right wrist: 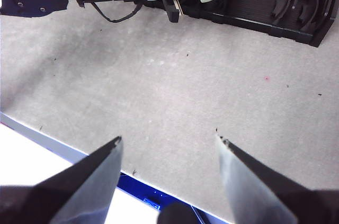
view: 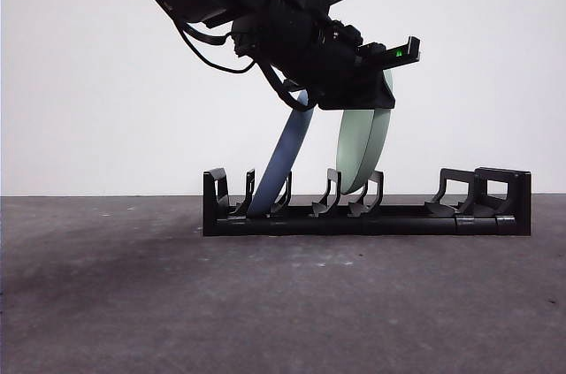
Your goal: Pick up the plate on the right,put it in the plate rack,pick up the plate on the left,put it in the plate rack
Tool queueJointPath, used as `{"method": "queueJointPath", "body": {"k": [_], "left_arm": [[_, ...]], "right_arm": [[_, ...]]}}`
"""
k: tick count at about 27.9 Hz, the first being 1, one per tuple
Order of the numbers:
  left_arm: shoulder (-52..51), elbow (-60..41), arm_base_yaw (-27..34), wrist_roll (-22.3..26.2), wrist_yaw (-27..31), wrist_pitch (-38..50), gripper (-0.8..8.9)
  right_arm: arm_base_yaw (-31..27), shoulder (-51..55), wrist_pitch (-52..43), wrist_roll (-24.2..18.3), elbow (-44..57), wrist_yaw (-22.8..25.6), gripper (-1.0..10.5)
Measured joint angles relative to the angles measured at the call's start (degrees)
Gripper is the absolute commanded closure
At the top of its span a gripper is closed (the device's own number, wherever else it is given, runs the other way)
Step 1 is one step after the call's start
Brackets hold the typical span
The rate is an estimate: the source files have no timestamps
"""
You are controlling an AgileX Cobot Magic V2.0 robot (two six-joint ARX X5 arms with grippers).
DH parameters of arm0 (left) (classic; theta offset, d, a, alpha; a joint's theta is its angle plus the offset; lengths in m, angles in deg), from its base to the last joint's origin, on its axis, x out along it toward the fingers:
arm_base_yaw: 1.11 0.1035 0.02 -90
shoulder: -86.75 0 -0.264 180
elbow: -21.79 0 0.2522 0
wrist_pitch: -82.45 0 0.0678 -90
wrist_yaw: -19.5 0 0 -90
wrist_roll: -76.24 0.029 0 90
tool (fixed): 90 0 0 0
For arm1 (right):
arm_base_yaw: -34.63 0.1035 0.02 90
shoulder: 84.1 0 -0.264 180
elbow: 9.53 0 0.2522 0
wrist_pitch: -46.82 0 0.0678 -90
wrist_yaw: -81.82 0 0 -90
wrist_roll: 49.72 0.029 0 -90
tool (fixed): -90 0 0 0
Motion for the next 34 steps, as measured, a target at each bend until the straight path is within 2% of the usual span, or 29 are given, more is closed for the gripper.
{"method": "queueJointPath", "body": {"k": [16, 24, 27, 34], "left_arm": [[1.6, 0.0, 0.3, 1.1, 0.4, -3.9, 8.04], [1.6, 0.1, 0.4, 1.2, -1.6, -4.3, 7.99], [1.6, 0.1, 0.4, 1.2, -1.7, -4.3, 6.48], [1.6, 0.1, 0.3, 1.2, -1.8, -4.3, 6.51]], "right_arm": [[0.0, 0.0, 0.0, -0.5, 0.0, 0.0, 6.5], [0.0, 0.0, 0.0, -0.5, 0.0, 0.0, 6.5], [0.0, 0.0, 0.0, -0.5, 0.0, 0.0, 6.5], [0.0, 0.0, 0.0, -0.7, 0.0, 0.0, 6.5]]}}
